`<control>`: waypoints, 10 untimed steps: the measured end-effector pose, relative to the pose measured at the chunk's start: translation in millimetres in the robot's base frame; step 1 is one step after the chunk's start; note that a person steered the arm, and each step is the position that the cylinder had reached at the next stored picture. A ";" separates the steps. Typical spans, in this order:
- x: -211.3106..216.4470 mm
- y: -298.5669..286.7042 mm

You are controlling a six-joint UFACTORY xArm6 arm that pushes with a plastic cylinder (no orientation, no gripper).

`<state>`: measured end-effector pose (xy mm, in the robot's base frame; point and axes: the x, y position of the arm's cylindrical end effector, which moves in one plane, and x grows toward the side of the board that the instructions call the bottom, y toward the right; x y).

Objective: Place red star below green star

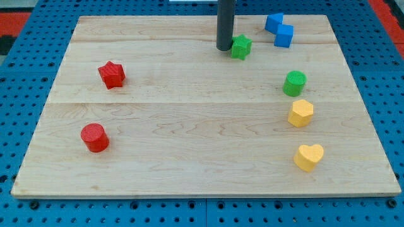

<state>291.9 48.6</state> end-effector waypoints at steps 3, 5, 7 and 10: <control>3.7 56.7; 12.5 -13.4; -3.3 -208.6; 73.3 -301.7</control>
<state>365.2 -253.2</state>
